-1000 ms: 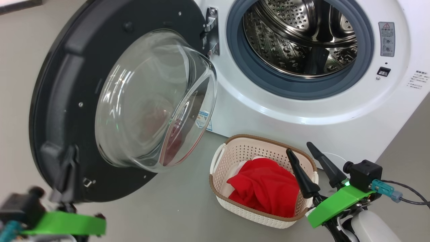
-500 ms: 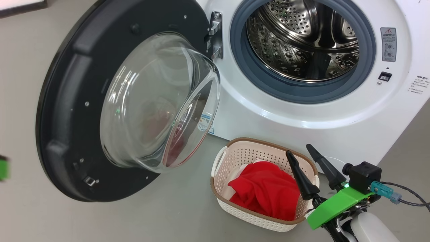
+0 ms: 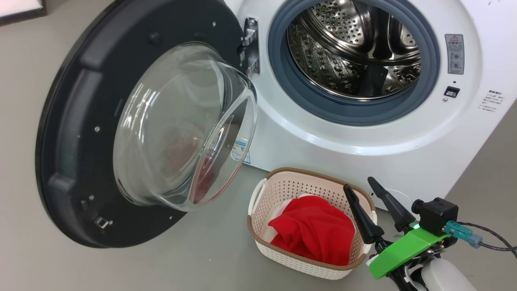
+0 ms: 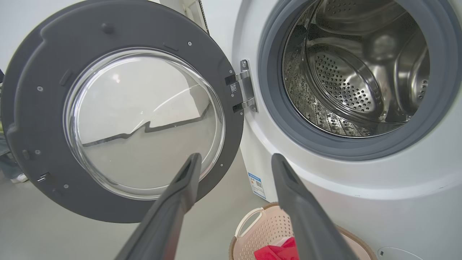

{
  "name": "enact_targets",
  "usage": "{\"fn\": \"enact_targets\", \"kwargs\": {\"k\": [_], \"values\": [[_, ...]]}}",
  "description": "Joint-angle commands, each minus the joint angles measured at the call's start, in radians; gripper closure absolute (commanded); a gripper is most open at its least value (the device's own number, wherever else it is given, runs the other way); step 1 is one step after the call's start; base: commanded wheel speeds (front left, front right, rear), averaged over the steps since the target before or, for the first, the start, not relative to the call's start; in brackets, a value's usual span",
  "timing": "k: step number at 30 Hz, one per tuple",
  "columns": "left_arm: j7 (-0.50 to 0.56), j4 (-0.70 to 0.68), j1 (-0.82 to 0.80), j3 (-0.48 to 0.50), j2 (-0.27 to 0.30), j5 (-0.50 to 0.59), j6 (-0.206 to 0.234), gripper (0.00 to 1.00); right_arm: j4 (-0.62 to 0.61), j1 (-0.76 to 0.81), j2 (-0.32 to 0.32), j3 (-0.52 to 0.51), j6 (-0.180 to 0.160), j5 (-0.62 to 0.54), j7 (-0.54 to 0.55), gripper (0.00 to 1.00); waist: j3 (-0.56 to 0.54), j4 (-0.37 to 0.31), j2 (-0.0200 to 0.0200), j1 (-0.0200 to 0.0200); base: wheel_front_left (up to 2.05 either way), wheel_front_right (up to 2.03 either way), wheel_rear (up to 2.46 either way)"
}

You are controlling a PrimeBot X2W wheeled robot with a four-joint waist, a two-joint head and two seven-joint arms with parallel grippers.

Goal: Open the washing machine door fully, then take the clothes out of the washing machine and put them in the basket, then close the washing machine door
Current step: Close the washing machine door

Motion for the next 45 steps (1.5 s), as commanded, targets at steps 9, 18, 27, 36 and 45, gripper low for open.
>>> {"fn": "enact_targets", "kwargs": {"k": [9, 18, 27, 36, 45], "values": [[0.122, 0.118, -0.064, 0.033, 0.029, -0.096, 0.034, 1.0, -0.026, -0.006, 0.0, 0.014, 0.002, 0.004, -0.012, 0.0, 0.015, -0.013, 0.0, 0.0, 0.0, 0.0, 0.0], [0.213, 0.118, -0.034, -0.022, 0.016, -0.111, 0.03, 1.0, -0.021, -0.014, 0.003, 0.014, 0.002, 0.007, -0.012, 0.0, 0.022, -0.024, 0.0, 0.0, 0.0, 0.0, 0.0], [0.276, 0.082, -0.013, -0.042, 0.007, -0.135, 0.049, 1.0, -0.018, -0.018, 0.002, 0.013, 0.002, 0.011, -0.012, 0.0, 0.023, -0.036, 0.0, 0.0, 0.0, 0.0, 0.0], [0.342, -0.007, 0.024, -0.081, -0.011, -0.153, 0.066, 1.0, -0.018, -0.019, 0.003, 0.01, 0.002, 0.011, -0.012, 0.0, 0.022, -0.051, 0.0, 0.0, 0.0, 0.0, 0.0], [0.389, -0.143, 0.058, -0.125, -0.039, -0.163, 0.114, 1.0, -0.017, -0.02, 0.008, 0.005, 0.002, 0.01, -0.012, 0.0, 0.017, -0.062, 0.0, 0.0, 0.0, 0.0, 0.0]]}}
